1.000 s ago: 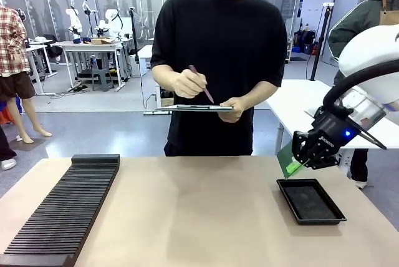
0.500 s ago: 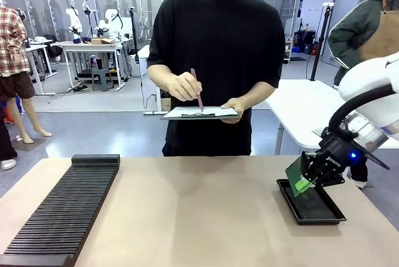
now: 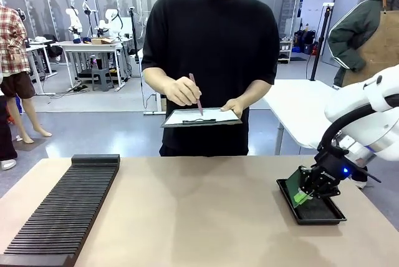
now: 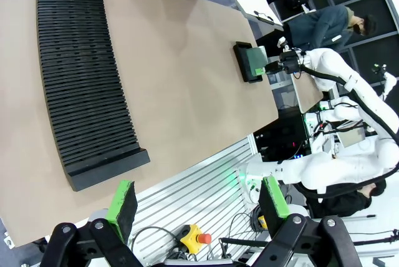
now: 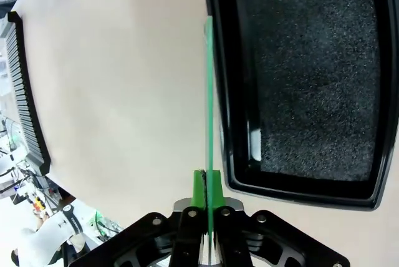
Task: Inspect the PCB.
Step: Place the Blank PCB in the ESD tray.
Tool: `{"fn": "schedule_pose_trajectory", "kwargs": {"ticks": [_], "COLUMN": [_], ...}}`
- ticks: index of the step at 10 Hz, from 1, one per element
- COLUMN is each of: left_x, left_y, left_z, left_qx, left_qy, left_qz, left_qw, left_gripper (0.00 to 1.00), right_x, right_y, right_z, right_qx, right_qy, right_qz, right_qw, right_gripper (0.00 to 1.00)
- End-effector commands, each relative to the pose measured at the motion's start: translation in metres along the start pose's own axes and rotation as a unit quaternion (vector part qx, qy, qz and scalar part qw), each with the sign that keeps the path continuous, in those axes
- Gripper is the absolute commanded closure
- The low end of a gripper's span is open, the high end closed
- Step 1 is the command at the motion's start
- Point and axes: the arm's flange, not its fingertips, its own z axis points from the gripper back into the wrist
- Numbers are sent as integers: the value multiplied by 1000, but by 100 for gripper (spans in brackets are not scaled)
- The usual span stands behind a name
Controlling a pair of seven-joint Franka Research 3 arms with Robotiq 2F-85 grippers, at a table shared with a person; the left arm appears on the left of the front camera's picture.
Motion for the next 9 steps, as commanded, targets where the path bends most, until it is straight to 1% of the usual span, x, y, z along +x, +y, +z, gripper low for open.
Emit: {"fn": "schedule_pose_trajectory", "kwargs": {"ticks": [1,6,8,9], "left_x": [0,0,0,0], "left_y": [-1,-1,-1,-1], "left_z": [0,0,0,0], "left_qx": [8,8,8,8], "left_qy": [5,5,5,5], "left_qz": [1,1,1,1], "left_qw": [1000,1000,1000,1000], "left_gripper": [0,0,0,0], "right_x": [11,24,27,27], "right_y": [-5,-24,-27,-28], "right_z": [-8,-8,-10,-10], "right_qx": [4,-11,-23,-24], "right_qy": [-12,-11,-14,-14], "right_qz": [5,-28,-31,-31], "right_qw": [1000,999,999,999], "right_gripper": [97,97,97,93]}}
